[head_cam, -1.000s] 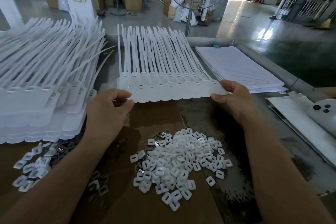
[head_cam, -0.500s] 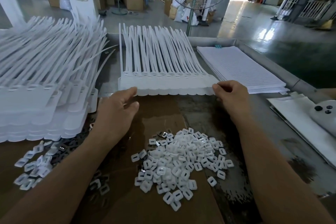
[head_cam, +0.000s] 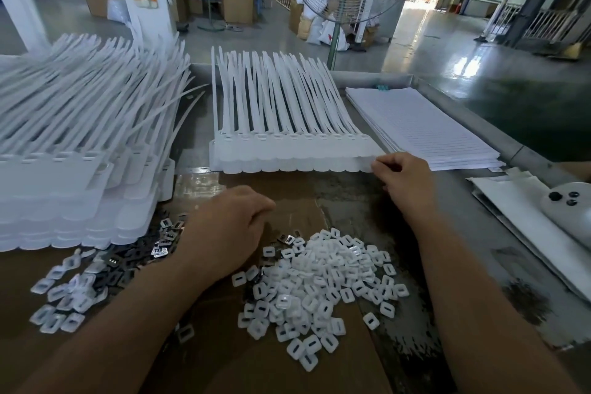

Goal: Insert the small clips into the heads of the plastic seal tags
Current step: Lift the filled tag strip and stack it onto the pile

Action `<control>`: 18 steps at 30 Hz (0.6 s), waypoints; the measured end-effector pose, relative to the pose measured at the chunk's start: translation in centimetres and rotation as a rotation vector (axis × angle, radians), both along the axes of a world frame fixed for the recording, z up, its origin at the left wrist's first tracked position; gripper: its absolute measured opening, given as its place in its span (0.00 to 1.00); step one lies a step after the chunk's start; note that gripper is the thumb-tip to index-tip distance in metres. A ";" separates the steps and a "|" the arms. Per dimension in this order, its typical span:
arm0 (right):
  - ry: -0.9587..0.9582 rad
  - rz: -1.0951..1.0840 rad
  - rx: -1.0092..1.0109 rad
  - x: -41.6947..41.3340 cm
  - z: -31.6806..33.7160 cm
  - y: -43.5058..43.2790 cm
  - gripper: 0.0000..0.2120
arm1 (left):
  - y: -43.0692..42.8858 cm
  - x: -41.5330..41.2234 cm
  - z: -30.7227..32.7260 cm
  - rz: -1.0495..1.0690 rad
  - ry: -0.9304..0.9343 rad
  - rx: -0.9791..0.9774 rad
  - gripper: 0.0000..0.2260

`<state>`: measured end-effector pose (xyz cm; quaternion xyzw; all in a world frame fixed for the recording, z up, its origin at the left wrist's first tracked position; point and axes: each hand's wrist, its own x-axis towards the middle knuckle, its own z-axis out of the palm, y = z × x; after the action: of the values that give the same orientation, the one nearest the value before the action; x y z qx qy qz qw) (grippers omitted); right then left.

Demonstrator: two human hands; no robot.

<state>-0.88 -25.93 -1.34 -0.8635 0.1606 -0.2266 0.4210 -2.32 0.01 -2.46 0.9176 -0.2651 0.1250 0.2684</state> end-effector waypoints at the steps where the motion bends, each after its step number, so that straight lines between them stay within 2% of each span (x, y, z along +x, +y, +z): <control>1: 0.005 0.012 0.001 0.0 0.1 0.1 0.02 | -0.1 -0.2 -0.1 -0.038 -0.020 0.058 0.12; 4: 0.039 0.073 -0.031 -0.2 0.2 0.9 0.03 | -0.3 -0.5 -0.4 -0.094 -0.032 0.168 0.13; 8: 0.088 0.216 -0.104 -0.2 1.5 3.2 0.06 | -0.2 -0.3 -0.6 -0.098 -0.018 0.165 0.13; 14: 0.165 0.466 -0.347 0.6 4.5 8.6 0.10 | -0.1 -0.3 -0.4 -0.103 -0.028 0.174 0.13; 18: 0.192 0.663 -0.386 0.6 5.7 13.7 0.12 | -0.1 -0.4 -0.1 -0.098 -0.035 0.216 0.13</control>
<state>-0.31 -12.27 4.33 -0.9491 -0.1336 -0.0225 0.2844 -2.71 -0.07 -2.57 0.9247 -0.3264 0.0985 0.1694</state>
